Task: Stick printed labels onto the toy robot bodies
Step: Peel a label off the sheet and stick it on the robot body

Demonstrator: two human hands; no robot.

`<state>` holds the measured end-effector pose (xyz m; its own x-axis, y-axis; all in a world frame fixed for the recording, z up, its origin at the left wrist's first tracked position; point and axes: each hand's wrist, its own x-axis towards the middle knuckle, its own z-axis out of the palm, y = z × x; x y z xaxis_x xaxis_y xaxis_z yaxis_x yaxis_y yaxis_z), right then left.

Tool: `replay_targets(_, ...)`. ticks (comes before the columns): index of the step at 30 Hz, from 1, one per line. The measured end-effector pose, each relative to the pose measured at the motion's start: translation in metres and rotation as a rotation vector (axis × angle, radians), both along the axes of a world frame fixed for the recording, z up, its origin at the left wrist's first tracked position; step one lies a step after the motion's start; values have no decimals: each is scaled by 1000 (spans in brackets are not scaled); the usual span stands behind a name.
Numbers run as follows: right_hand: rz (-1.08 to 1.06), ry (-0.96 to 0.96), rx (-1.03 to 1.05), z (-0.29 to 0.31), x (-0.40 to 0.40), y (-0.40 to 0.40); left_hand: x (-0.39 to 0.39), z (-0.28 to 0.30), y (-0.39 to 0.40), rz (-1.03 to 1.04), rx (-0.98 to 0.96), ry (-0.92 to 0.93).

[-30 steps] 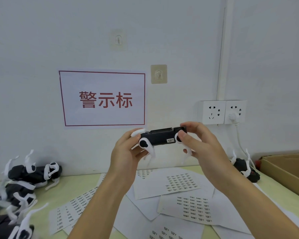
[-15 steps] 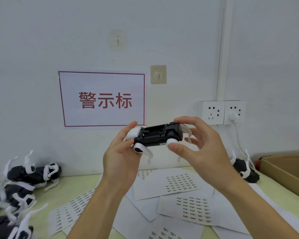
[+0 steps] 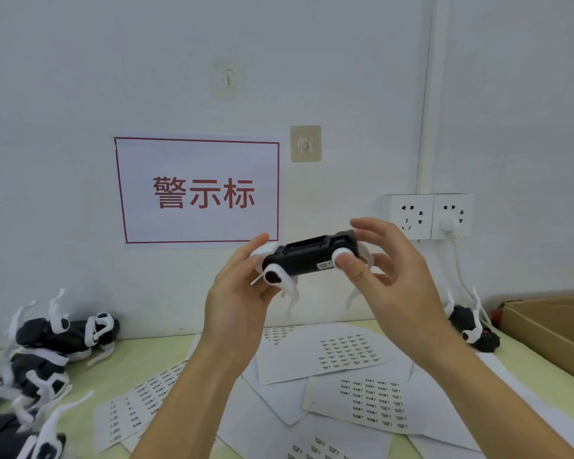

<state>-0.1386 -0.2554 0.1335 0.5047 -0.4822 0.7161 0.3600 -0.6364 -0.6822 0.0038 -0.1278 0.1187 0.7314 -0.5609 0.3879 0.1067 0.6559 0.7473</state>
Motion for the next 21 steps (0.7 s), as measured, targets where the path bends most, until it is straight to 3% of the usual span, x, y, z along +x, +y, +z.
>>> replay_targets(7, -38, -23, 141, -2, 3, -6, -5, 5, -2, 97, 50, -230)
replay_targets(14, 68, 70, 180, -2, -1, -10, -4, 4, -3, 145, 76, -268)
replay_targets(21, 7, 73, 151, -2, 0, -8, -5, 5, -3, 147, 148, -303)
